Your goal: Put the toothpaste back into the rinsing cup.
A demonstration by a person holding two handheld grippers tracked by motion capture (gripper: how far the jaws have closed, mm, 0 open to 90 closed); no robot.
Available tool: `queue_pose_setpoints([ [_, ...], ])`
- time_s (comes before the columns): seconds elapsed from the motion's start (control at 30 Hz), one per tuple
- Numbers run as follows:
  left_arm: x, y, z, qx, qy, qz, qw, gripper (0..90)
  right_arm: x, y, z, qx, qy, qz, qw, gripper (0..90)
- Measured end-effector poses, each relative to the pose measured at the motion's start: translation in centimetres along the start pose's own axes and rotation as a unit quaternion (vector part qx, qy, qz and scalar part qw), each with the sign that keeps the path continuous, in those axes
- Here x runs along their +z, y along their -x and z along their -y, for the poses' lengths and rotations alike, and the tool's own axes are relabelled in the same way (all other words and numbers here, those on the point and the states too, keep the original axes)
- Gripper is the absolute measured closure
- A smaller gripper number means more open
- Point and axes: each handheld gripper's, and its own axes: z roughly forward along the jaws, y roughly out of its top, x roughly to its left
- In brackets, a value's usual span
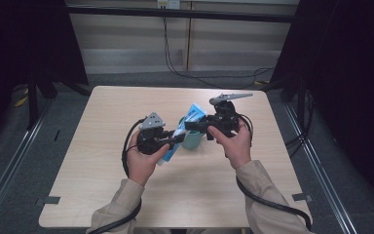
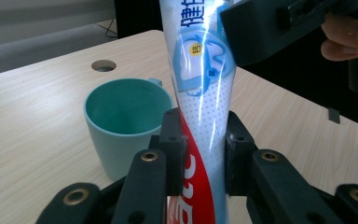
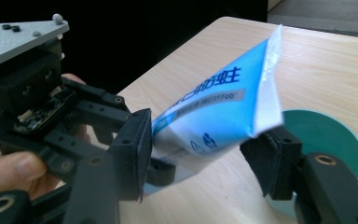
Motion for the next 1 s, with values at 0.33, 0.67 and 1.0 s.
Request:
queue_pose_setpoints([
  [0.33, 0.3, 0.1, 0.0, -0.004, -0.002, -0.011, 0.9999, 74.3, 0.5, 0.2, 0.2, 0.03, 0.011, 0.001, 0.9995, 45.0],
  [0.67, 0.8, 0.9, -0.1, 0.003, -0.01, -0.02, 0.9997, 73.6, 1.3, 0.2, 0.4, 0.073, 0.041, 0.005, 0.9964, 52.5],
  [1.0, 0.9, 0.9, -0.3, 0.01, 0.002, 0.0, 1.0, 55.2, 1.1, -0.7, -0.2, 0.046, 0.045, -0.004, 0.9979, 75.8],
])
